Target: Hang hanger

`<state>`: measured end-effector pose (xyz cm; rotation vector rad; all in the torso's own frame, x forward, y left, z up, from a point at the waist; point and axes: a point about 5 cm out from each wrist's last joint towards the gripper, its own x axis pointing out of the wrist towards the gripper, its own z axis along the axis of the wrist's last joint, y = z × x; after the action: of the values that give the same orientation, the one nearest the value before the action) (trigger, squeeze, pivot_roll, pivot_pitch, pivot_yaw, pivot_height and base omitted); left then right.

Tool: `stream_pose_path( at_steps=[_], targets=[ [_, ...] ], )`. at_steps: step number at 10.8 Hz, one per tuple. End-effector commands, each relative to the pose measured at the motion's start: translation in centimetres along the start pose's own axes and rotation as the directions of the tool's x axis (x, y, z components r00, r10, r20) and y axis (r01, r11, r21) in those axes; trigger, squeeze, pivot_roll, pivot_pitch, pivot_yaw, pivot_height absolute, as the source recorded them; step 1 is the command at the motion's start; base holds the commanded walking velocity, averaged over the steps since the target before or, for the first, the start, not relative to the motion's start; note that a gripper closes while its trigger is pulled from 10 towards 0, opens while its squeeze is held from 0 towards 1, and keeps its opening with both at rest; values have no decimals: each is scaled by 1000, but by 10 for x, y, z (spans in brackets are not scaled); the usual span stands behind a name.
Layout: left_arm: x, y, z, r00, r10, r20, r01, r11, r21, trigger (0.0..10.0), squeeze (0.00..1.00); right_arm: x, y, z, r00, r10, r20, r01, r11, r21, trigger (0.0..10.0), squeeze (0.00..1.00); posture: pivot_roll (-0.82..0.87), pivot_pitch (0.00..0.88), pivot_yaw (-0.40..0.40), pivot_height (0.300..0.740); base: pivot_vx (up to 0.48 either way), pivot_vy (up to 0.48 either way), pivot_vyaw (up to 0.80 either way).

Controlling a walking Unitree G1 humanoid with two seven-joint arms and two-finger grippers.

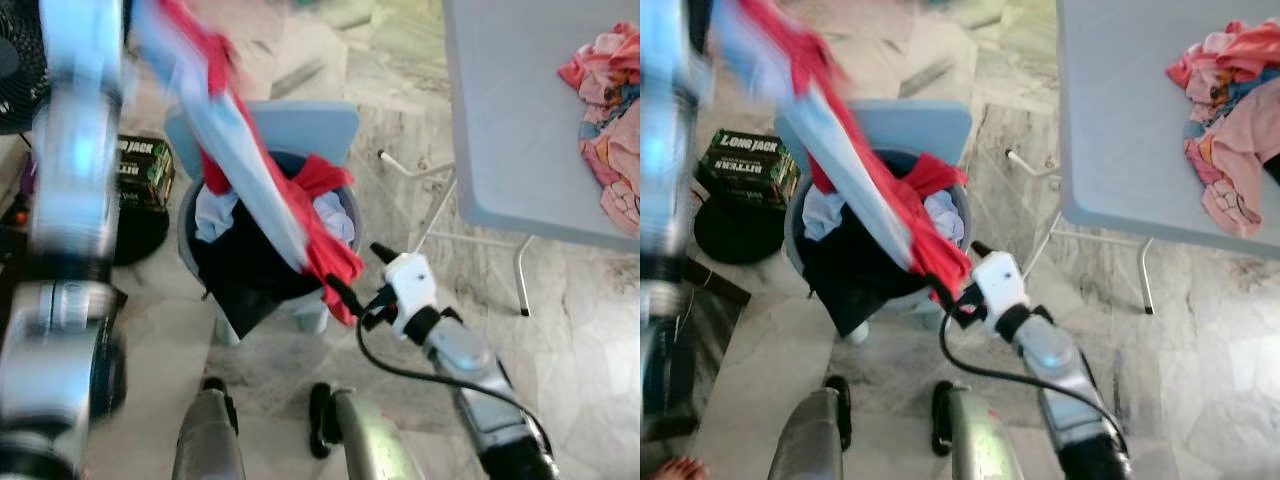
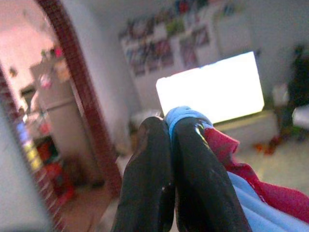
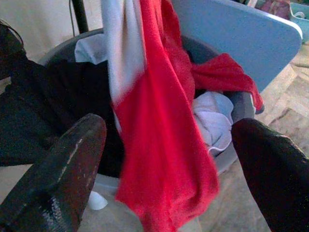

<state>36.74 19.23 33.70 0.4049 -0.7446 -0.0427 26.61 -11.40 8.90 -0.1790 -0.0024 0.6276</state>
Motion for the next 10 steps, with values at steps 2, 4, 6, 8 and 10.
stream_pose_path(
  at_steps=[2, 4, 6, 8, 10],
  targets=[
    [8, -38, 17, 987, -123, 99, 131, 988, -77, 0, 0, -7, -2, -10, 998, -46, -34, 46, 999, 4, 10000, 0, 20, 211, -89, 740, 0, 0, 0],
    [-2, -72, 19, 966, -216, 144, 229, 970, -81, 0, 0, -7, -2, -10, 998, -52, -32, 52, 999, -2, 10000, 0, 16, 216, -94, 740, 0, 0, 0],
    [-29, -96, -4, 952, -296, 77, 304, 944, -127, 0, 0, -6, -6, -12, 997, -66, -36, 65, 998, -17, 10000, 0, 23, 219, -96, 740, 0, 0, 0],
    [-79, -122, -32, 899, -436, -51, 417, 884, -209, 0, 0, -5, -7, -11, 997, -74, -33, 74, 997, -22, 10000, 0, 25, 223, -96, 740, 0, 0, 0],
    [-147, -143, -59, 778, -585, -229, 491, 793, -361, 0, 0, -7, -5, -13, 997, -73, -38, 72, 997, -27, 10000, 0, 26, 227, -99, 740, 0, 0, 0]
  ],
)
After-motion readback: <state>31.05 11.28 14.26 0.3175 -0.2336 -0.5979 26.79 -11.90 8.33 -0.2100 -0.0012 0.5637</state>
